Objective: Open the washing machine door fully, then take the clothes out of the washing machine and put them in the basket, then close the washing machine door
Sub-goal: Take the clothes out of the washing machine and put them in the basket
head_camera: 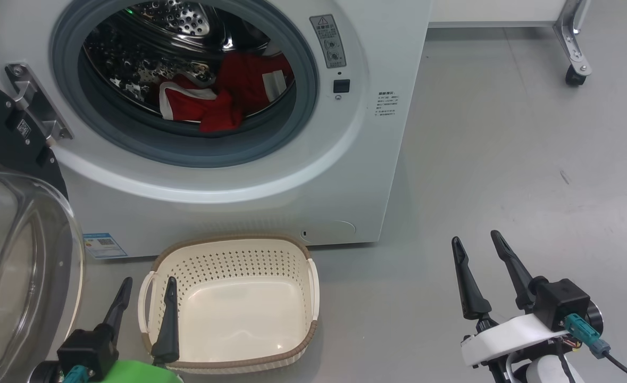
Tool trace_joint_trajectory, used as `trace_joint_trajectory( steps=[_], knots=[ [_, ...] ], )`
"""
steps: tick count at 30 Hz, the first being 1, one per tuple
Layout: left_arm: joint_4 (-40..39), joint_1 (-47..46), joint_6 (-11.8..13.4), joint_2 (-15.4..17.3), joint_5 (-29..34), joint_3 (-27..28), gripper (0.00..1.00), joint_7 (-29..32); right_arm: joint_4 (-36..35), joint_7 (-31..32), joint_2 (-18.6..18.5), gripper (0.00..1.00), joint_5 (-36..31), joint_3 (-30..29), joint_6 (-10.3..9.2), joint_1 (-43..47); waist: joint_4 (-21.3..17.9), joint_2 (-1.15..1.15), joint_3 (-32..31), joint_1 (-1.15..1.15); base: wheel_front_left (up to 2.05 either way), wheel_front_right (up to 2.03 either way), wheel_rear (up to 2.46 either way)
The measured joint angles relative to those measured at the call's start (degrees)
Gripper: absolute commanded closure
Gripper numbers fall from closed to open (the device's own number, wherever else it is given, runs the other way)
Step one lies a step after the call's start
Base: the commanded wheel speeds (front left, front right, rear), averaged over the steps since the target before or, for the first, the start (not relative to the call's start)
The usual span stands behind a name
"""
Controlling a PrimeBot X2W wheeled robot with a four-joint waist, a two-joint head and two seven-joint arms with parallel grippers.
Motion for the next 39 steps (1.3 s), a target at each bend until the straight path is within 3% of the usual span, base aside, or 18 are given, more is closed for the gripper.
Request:
trace_joint_trajectory(
  steps=[39],
  knots=[
    [-0.70,-0.08,0.02,0.25,-0.18,0.23,0.00,0.52,-0.41,0.00,0.00,0.00,0.38,0.87,-0.53,-0.29,-0.46,0.00,2.08,0.00,0.18,-0.18,0.00]
  ],
)
